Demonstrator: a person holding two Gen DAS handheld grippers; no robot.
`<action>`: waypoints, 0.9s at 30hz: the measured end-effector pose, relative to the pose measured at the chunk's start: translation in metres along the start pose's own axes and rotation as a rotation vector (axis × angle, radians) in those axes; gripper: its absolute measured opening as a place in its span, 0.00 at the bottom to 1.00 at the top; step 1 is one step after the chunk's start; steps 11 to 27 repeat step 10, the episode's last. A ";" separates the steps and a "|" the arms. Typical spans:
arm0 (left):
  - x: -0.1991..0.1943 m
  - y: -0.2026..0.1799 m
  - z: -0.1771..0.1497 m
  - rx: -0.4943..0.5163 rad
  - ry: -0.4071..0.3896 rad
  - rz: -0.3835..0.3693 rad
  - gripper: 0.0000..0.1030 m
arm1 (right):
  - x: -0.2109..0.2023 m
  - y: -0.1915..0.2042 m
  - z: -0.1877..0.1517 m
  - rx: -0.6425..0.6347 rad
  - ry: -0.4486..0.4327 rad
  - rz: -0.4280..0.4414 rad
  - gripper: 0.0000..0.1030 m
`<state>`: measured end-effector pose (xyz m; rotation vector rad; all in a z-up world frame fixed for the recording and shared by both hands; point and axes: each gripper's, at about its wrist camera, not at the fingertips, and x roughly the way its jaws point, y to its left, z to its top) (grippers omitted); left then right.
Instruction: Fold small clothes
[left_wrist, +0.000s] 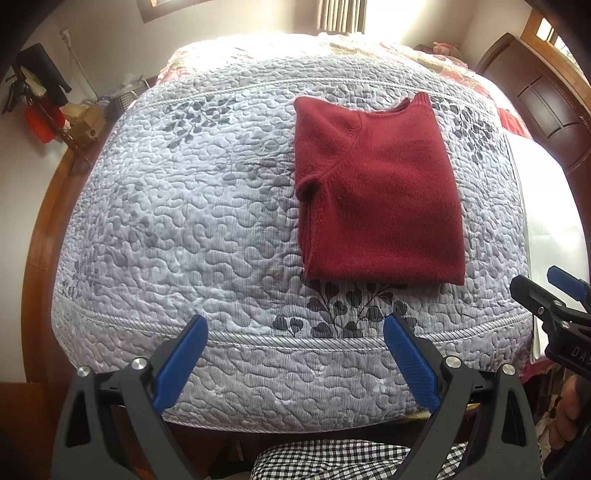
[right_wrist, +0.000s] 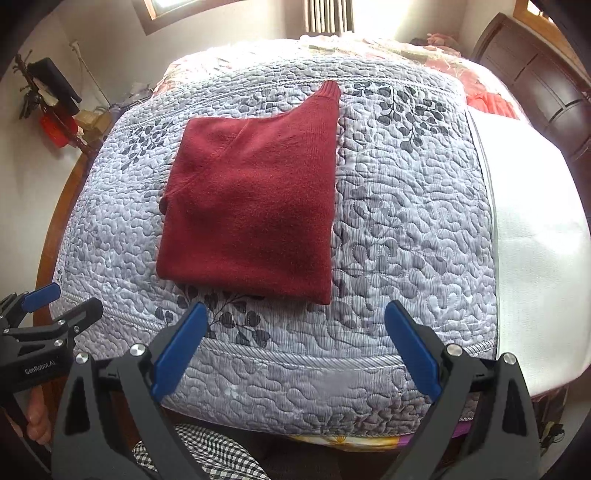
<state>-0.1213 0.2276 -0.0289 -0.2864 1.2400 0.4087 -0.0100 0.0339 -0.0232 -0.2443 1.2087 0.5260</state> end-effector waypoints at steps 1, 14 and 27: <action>0.000 0.000 0.000 0.000 0.001 0.001 0.93 | 0.000 0.000 0.000 0.000 0.000 -0.002 0.93; 0.001 0.001 -0.001 0.004 0.004 0.010 0.93 | 0.002 0.002 -0.001 -0.009 0.019 -0.024 0.93; 0.001 0.001 -0.001 0.004 0.004 0.010 0.93 | 0.002 0.002 -0.001 -0.009 0.019 -0.024 0.93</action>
